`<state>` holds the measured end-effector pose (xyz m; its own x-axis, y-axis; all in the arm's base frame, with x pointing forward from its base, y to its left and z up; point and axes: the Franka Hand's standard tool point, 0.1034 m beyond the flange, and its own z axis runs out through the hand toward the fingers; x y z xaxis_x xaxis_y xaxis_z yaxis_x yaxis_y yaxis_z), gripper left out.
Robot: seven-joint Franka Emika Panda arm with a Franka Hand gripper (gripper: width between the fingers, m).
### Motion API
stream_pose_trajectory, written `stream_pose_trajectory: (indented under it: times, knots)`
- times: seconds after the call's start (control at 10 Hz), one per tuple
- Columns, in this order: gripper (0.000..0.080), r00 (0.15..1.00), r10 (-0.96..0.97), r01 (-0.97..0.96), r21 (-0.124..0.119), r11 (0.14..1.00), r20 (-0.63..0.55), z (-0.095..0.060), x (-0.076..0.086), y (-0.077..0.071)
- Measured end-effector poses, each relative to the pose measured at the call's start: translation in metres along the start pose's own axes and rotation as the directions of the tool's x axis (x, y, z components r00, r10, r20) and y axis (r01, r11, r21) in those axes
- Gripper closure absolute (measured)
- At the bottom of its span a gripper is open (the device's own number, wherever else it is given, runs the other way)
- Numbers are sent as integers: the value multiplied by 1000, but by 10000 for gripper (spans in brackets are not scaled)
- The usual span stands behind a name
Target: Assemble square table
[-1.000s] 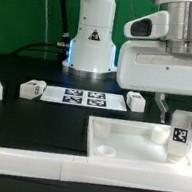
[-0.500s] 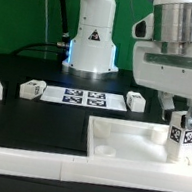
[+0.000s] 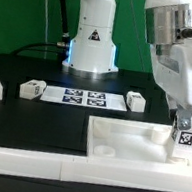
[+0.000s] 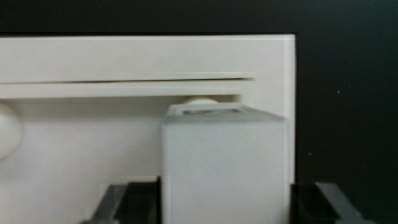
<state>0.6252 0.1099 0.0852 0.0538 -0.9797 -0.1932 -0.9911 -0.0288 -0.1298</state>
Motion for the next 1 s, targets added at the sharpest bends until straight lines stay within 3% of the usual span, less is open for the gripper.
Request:
stream_pose_trajectory:
  times: [0.1,0.2,0.3,0.5,0.7,0.8,1.0]
  knots:
    - [411,992,-127,127,-13,992,-20,1,-5,1]
    - [235,945,-325,324,-29,945,-43,1,-7,0]
    - [165,839,-541,539,-43,841,-56,3,-8,-1]
    - [154,799,-599,597,-44,801,-51,3,-6,-1]
    - [151,505,-863,859,-76,506,-28,1,-3,-2]
    - [151,412,-911,907,-85,413,-26,0,-4,-4]
    - [151,434,-901,897,-85,434,-28,0,-4,-4]
